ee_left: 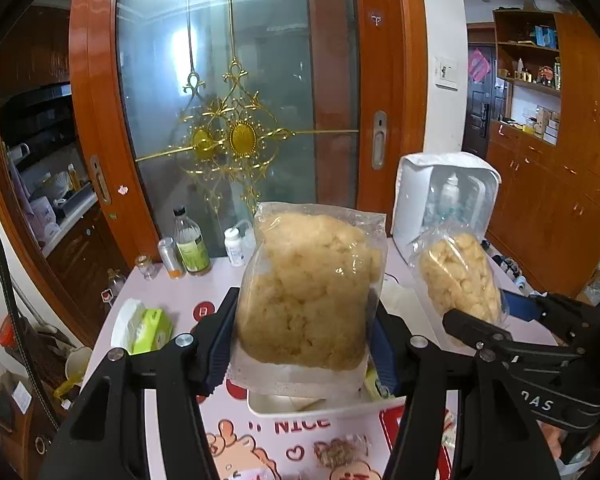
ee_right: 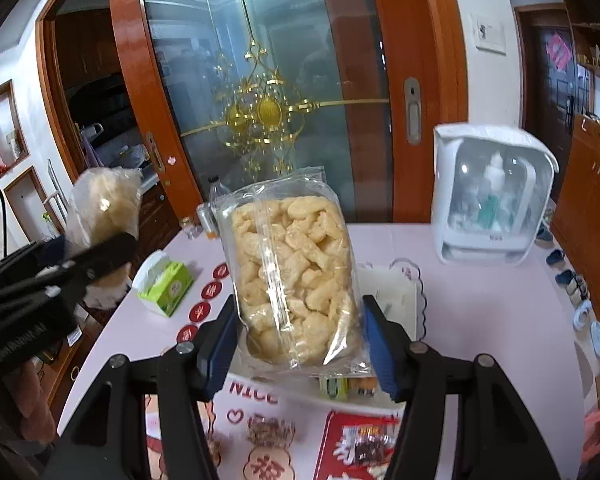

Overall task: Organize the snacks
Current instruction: 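Lift both clear bags, carry them over the white tray and release, then move both grippers back down toward the snacks on the table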

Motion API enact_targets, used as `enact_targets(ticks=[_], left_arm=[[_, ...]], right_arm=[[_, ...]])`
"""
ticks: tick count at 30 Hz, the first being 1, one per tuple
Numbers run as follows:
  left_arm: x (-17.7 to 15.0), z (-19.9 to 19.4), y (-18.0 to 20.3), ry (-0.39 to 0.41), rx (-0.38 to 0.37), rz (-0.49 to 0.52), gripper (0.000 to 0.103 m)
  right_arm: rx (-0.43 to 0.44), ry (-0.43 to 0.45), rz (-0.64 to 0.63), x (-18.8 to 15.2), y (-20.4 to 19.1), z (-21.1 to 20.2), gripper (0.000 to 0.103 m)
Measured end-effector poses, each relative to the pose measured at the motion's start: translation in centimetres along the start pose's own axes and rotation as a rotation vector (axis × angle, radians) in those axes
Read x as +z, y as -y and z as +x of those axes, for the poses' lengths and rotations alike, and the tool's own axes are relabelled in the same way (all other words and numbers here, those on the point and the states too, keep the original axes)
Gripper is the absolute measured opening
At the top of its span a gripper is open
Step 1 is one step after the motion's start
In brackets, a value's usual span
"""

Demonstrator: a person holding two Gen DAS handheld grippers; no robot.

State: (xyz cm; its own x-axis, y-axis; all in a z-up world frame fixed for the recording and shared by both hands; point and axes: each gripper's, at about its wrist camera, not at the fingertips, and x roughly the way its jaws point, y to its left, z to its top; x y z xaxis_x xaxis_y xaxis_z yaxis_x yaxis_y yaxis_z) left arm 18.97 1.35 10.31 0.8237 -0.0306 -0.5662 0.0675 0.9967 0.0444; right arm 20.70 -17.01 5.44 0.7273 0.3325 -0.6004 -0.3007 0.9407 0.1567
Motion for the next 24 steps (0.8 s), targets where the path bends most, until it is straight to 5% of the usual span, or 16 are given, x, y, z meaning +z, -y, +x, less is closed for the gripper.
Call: enact_targets(ticks=[6,18,22,24], left_arm=[[1.5,3.3,0.5,-0.016,0.029,0.000,0.057],[-0.8,12.9,0.6,-0.214,0.082,-0.018,0.058],[-2.1,15.4,0.7,-0.272,0.104,0.004,0.086],[-2.7,15.8,0.8,-0.282,0.119,0.013,0.086]], right_arm=[[-0.034,0.007,-0.032,3.0,1.0,2.3,0.059],[-0.051,-0.146,0.009,3.0,4.5,11.3,0.061],[-0.070,-0.192,0.009,2.4,5.2,14.9,0.066],[-0.121,-0.212,-0.005,2.1,5.3,16.1,0.075]])
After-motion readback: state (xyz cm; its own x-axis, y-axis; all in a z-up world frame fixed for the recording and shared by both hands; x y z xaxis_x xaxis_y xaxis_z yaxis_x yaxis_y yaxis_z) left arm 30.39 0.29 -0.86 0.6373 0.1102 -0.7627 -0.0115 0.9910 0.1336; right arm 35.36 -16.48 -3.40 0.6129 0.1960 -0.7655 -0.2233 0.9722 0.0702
